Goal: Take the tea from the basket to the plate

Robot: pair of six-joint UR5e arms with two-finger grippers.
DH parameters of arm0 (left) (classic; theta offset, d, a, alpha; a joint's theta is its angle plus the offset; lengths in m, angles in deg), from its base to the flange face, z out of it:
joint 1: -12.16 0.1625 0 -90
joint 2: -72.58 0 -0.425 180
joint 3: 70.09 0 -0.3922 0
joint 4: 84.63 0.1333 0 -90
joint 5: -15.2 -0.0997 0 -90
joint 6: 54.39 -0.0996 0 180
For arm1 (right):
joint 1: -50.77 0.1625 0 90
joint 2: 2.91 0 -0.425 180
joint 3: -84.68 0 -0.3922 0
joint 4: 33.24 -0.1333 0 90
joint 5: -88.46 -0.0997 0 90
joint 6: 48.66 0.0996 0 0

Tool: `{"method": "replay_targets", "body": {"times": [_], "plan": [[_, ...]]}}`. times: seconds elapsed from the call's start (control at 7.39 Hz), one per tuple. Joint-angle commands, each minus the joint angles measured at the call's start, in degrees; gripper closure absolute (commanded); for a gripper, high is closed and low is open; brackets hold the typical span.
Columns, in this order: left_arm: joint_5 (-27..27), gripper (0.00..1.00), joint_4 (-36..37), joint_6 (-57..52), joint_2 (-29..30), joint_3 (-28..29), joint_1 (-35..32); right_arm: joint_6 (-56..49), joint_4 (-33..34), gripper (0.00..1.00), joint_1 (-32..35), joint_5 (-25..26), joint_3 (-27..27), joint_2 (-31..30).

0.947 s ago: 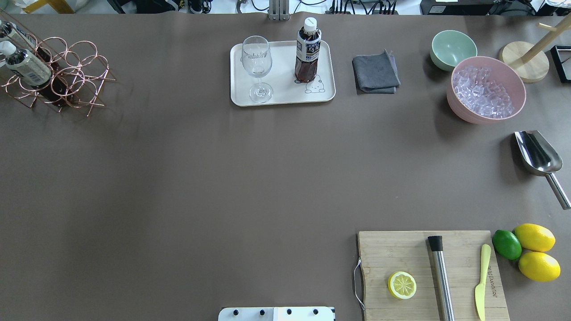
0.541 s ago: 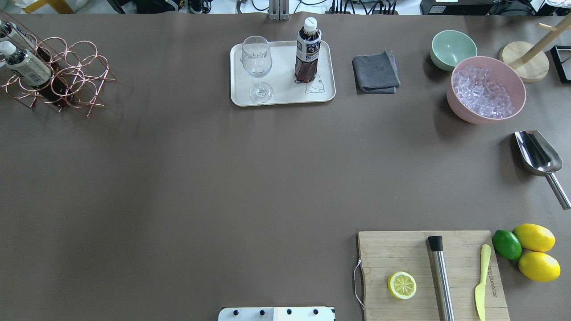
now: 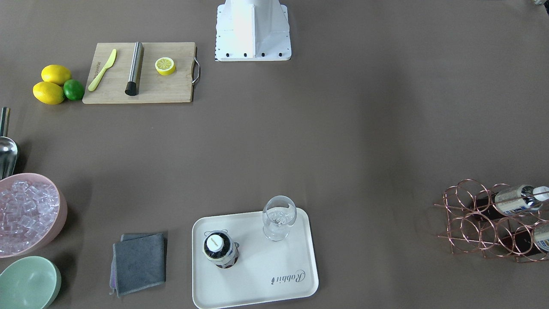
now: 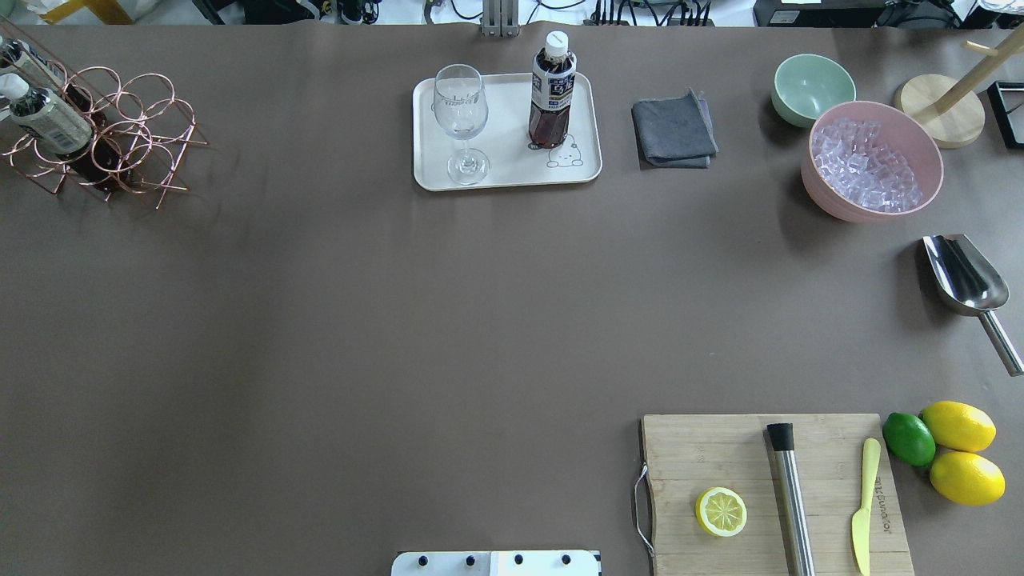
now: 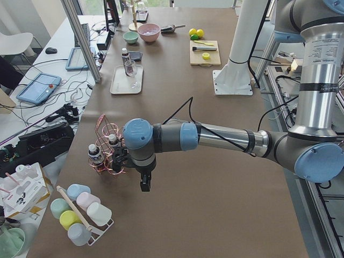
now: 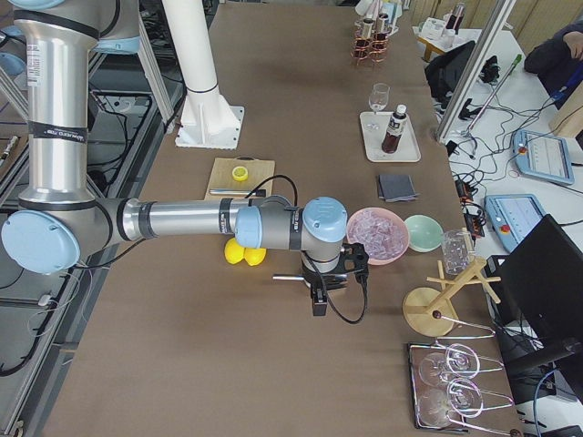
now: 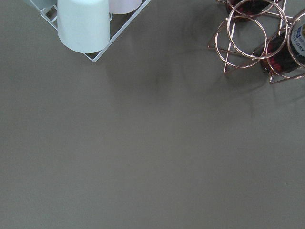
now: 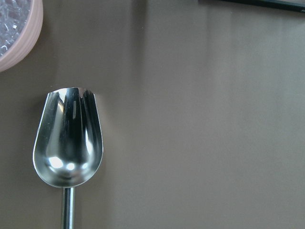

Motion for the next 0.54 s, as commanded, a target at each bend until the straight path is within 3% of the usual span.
{"method": "replay_targets", "body": {"times": [0.0, 0.41], "plan": [[0.20, 0.01, -0.03, 0.23, -1.24, -0.04, 0.23, 0.02, -0.05, 0.00, 0.01, 0.02, 0.14, -0.02], [-0.05, 0.01, 0.24, 0.67, -1.34, -0.75, 0.84, 0.37, 0.04, 0.00, 0.01, 0.11, 0.49, -0.20]]}}
